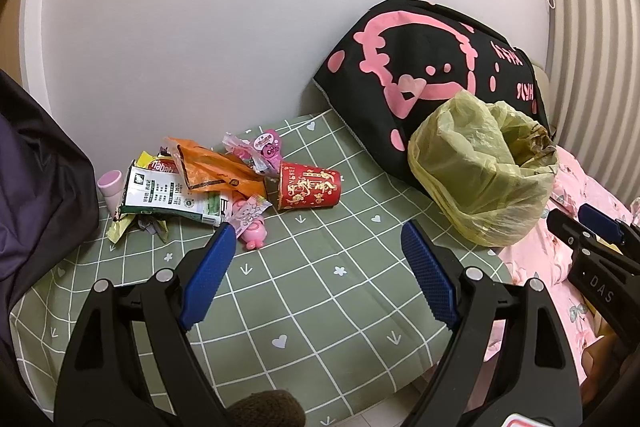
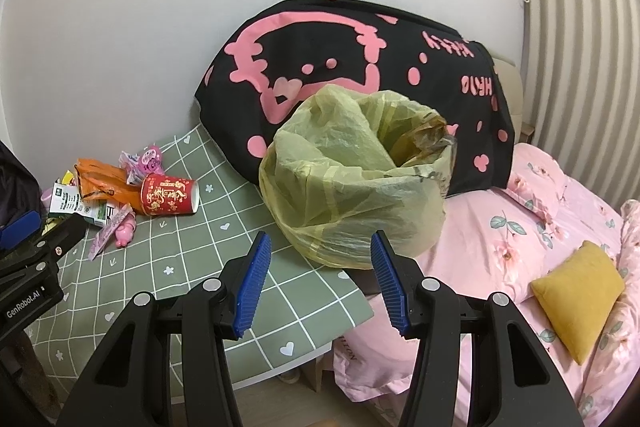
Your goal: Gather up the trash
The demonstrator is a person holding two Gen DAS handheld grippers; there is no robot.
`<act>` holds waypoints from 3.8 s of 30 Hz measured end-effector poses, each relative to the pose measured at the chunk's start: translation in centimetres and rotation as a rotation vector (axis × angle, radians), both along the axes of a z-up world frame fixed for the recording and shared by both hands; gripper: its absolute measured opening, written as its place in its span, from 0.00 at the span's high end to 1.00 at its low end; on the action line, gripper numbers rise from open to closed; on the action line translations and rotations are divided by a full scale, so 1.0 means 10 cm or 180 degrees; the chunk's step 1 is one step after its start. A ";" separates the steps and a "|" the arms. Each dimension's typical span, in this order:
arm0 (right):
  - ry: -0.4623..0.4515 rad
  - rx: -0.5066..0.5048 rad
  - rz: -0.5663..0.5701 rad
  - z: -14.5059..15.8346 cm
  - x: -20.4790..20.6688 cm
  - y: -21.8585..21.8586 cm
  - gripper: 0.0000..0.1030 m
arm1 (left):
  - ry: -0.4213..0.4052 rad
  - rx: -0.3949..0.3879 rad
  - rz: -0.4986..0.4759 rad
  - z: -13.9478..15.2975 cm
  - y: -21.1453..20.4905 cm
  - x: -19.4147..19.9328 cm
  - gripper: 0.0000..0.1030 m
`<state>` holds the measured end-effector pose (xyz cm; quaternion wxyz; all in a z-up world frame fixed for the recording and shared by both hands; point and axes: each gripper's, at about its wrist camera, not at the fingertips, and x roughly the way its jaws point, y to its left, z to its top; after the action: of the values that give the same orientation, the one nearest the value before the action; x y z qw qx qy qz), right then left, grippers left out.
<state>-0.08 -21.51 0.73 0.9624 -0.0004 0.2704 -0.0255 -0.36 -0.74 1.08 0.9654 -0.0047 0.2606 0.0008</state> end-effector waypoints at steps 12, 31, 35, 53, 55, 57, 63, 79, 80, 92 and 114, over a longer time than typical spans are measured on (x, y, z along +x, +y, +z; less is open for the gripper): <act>0.0248 -0.0112 0.0458 -0.15 0.82 0.49 0.52 | 0.0167 0.0050 0.0307 -0.12 0.72 0.60 0.22; 0.0517 -0.0252 0.1088 -0.44 1.82 1.54 0.52 | 0.0501 -0.0788 0.1154 -0.45 2.72 1.20 0.15; 0.0544 -0.0256 0.1131 -0.46 1.95 1.66 0.52 | 0.0650 -0.0790 0.1096 -0.57 2.75 1.31 0.20; 0.0722 -0.0690 0.1515 -0.70 2.23 2.23 0.52 | 0.0878 -0.0988 0.0871 -0.51 2.47 1.56 0.32; 0.0700 -0.0841 0.1509 -0.70 2.25 2.21 0.52 | 0.0892 -0.1043 0.0865 -0.48 2.50 1.54 0.34; 0.0698 -0.0864 0.1474 -0.69 2.32 2.13 0.52 | 0.0891 -0.1054 0.0863 -0.47 2.53 1.52 0.35; 0.0689 -0.0750 0.1232 -0.68 2.46 1.83 0.52 | 0.0911 -0.1070 0.0875 -0.50 2.53 1.51 0.40; 0.0676 -0.0155 0.1082 -0.65 2.35 1.21 0.90 | 0.0901 -0.1165 0.0755 -0.52 2.50 1.40 0.49; 0.0667 -0.0128 0.1113 -0.63 2.31 1.21 0.90 | 0.0910 -0.1184 0.0745 -0.54 2.51 1.39 0.49; 0.0584 -0.0276 0.1414 -0.56 2.23 2.03 0.51 | 0.0884 -0.1245 0.0780 -0.63 2.56 1.30 0.49; 0.0816 -0.0286 0.1205 -0.85 2.21 1.44 0.62 | 0.0895 -0.0916 0.0434 -0.46 2.37 1.09 0.49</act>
<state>22.02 -7.12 -7.79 0.9068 -0.0972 0.3841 0.1437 10.58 22.94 -3.49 0.9066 -0.1600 0.3893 0.0296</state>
